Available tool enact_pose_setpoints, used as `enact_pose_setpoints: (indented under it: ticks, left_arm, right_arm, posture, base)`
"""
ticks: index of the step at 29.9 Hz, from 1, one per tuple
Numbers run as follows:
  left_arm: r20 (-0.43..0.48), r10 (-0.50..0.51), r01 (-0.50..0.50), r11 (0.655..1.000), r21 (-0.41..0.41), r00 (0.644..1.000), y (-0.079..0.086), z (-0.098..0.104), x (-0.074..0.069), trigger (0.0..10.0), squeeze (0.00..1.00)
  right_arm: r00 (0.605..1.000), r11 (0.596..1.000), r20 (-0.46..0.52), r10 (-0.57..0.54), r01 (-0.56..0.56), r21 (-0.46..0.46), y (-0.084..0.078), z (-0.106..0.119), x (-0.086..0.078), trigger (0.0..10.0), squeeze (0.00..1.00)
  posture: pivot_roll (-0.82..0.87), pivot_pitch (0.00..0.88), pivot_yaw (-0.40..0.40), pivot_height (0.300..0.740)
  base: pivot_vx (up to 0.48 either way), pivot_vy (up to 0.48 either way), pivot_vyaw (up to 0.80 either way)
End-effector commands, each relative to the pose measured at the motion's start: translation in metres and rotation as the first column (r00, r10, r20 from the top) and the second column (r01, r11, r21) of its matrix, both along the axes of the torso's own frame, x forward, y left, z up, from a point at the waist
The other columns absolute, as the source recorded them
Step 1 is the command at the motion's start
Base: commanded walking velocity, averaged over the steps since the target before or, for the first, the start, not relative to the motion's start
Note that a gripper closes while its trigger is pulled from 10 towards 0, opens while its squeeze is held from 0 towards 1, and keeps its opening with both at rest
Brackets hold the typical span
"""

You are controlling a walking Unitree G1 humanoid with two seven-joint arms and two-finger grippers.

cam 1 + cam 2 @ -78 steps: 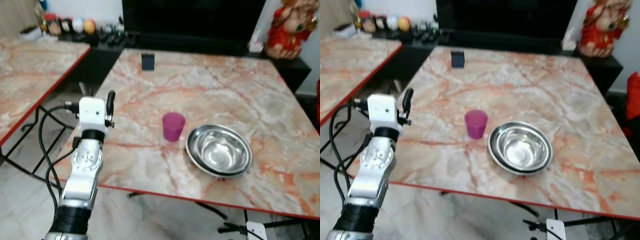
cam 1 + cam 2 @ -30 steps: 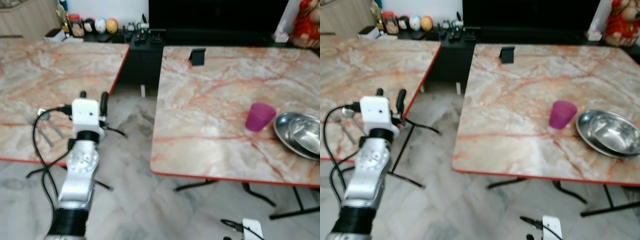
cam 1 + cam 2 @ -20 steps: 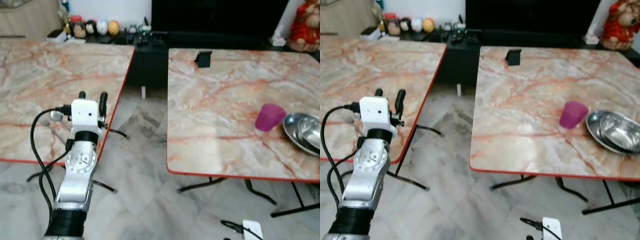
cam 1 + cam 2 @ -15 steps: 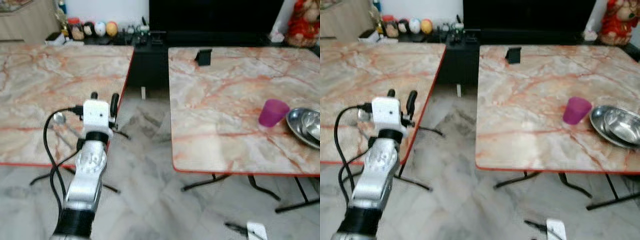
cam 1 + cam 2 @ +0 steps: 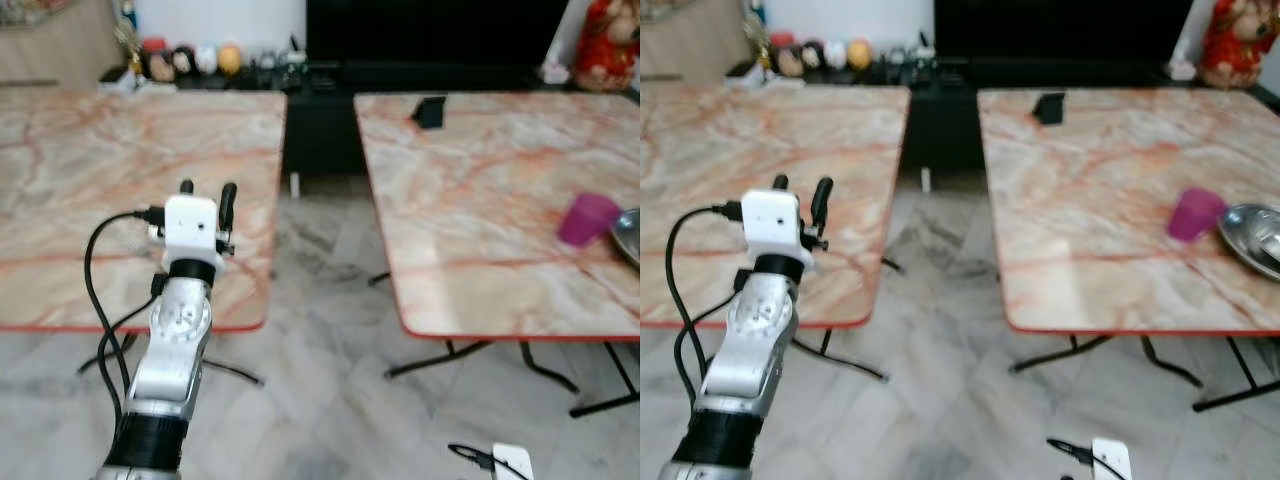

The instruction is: Setting the table

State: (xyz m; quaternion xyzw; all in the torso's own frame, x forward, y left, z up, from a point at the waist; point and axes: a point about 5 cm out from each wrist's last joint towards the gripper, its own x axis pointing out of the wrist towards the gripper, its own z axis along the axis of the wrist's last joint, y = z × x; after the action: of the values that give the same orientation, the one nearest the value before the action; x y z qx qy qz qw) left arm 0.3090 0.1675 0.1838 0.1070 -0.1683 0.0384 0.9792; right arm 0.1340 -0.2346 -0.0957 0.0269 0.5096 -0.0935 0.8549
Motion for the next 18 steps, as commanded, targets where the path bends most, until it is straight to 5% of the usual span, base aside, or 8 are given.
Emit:
enact_pose_setpoints:
  ticks: [1,12,18]
  left_arm:
    - [0.020,-0.009,0.009,1.000,0.003,1.000,-0.0037,0.0055,0.0003,10.0,0.00]
    - [0.020,-0.003,0.003,1.000,0.008,1.000,-0.0024,0.0052,-0.0003,10.0,0.00]
    - [0.033,0.002,-0.003,1.000,0.017,0.999,-0.0028,0.0066,0.0001,10.0,0.00]
  right_arm:
    - [1.000,1.000,0.001,0.000,0.000,-0.010,-0.0032,0.0007,-0.0006,10.0,0.00]
    - [1.000,1.000,0.000,0.001,-0.001,-0.013,-0.0039,0.0007,-0.0008,10.0,0.00]
    - [1.000,1.000,-0.001,0.002,-0.002,-0.015,-0.0035,0.0007,-0.0006,10.0,0.00]
  posture:
    - [0.08,0.000,-0.033,0.740]
    - [0.08,0.000,-0.035,0.740]
    - [0.08,0.000,-0.033,0.740]
  base:
    - [0.000,0.330,0.00]
    - [0.000,0.328,0.00]
    - [0.000,0.000,0.00]
